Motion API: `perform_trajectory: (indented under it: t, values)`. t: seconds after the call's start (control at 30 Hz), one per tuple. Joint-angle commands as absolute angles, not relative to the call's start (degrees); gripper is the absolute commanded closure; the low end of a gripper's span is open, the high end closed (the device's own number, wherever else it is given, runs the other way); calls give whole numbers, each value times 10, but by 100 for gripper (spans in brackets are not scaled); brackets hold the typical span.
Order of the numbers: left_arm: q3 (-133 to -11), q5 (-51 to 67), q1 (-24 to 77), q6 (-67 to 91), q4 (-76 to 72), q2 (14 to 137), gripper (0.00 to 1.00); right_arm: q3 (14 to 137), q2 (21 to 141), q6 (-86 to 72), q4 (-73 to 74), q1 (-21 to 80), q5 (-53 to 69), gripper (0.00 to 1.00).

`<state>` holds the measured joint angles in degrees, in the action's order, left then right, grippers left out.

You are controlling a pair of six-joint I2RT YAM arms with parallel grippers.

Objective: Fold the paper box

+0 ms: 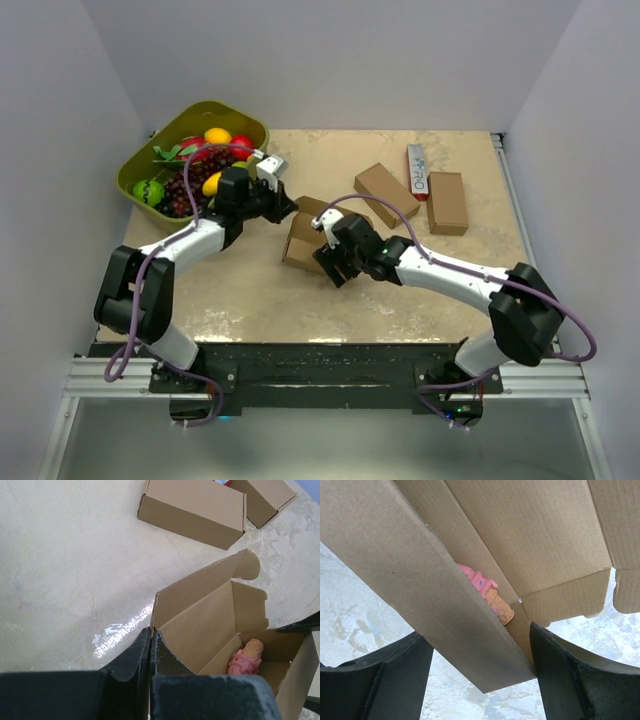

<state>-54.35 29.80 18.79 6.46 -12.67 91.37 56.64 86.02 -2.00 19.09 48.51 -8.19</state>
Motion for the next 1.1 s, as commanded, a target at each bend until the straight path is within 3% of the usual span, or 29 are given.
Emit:
perform_trajectory:
  t: [0.0, 0.33, 0.47, 0.77, 0.9, 1.07]
  values:
    - [-520, 328, 192, 125, -165, 885, 100, 556, 826, -40, 127, 504, -167, 23]
    - [-479, 309, 191, 192, -281, 852, 100, 553, 867, -30, 105, 610, -381, 23]
    - [-421, 290, 192, 199, -350, 820, 100, 538, 889, -32, 88, 628, -407, 21]
    - [-254, 266, 195, 227, -539, 765, 100, 554, 960, -47, 106, 646, -426, 10]
    - [-222, 262, 198, 222, -555, 759, 100, 567, 962, -65, 129, 651, -407, 1]
    - [-205, 258, 200, 213, -549, 743, 100, 568, 914, -110, 167, 651, -359, 1]
